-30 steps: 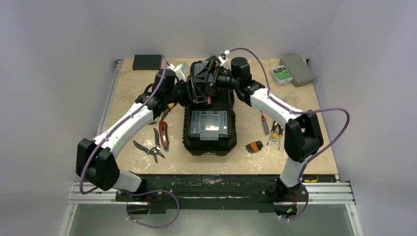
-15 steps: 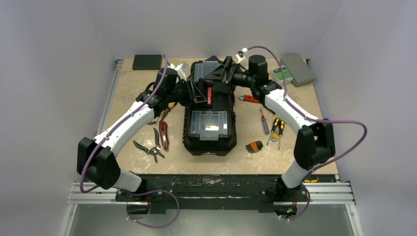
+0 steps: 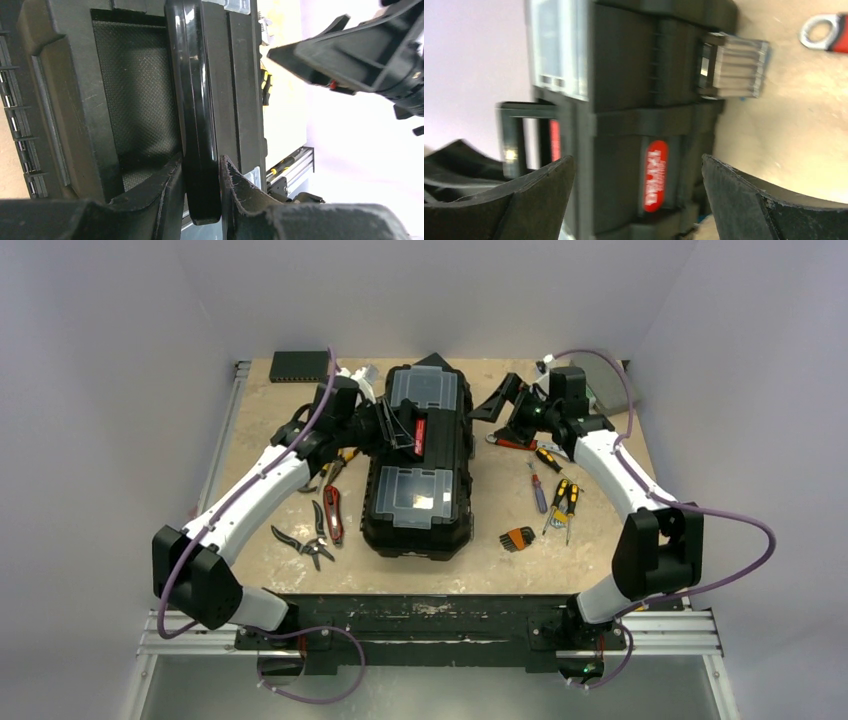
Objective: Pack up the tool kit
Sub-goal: Open the toolbox at the center of the board.
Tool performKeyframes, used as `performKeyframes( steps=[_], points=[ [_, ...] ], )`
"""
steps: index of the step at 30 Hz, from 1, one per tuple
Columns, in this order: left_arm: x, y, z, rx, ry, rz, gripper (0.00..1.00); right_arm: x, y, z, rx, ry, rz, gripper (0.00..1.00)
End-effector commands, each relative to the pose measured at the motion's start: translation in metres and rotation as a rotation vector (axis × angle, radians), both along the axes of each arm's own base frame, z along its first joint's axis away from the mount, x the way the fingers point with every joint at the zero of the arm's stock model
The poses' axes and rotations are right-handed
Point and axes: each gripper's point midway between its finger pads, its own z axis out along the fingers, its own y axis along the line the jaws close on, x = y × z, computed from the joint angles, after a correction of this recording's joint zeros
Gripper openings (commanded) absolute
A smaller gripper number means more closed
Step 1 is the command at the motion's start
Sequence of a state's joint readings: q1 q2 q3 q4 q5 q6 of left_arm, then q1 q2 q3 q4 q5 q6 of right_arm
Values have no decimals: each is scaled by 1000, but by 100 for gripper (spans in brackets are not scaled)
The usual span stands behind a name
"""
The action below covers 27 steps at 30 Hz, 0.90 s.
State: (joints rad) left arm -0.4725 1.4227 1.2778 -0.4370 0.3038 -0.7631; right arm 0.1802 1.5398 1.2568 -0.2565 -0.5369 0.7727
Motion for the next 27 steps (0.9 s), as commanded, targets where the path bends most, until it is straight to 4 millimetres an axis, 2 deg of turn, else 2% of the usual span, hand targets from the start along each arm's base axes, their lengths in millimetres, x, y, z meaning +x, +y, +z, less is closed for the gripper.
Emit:
performKeyframes(
  steps=[1,12,13,14,16,17,18,23,27],
  points=[
    [4,4,91,-111,-253,-5,0,-8,-22,-32,-143,7,-50,96],
    [0,26,121,-221,-304,42,0,-10,-26,-72,-194,47,-41,93],
    [-1,27,122,-229,-305,42,0,-12,-22,-74,-172,46,-26,86],
    [-1,28,123,-235,-304,41,0,-13,-17,-76,-145,42,-13,73],
    [-2,30,123,-247,-301,41,0,-14,-8,-79,-91,35,14,31],
    [-3,31,124,-255,-300,40,0,-14,-5,-82,-73,43,23,14],
    [-2,32,123,-260,-298,43,0,-14,-1,-84,-60,50,35,1],
    [-3,36,122,-276,-289,41,0,-18,26,-79,40,27,137,0],
    [-3,33,117,-288,-273,28,0,-20,37,-76,36,-1,180,0]
  ],
)
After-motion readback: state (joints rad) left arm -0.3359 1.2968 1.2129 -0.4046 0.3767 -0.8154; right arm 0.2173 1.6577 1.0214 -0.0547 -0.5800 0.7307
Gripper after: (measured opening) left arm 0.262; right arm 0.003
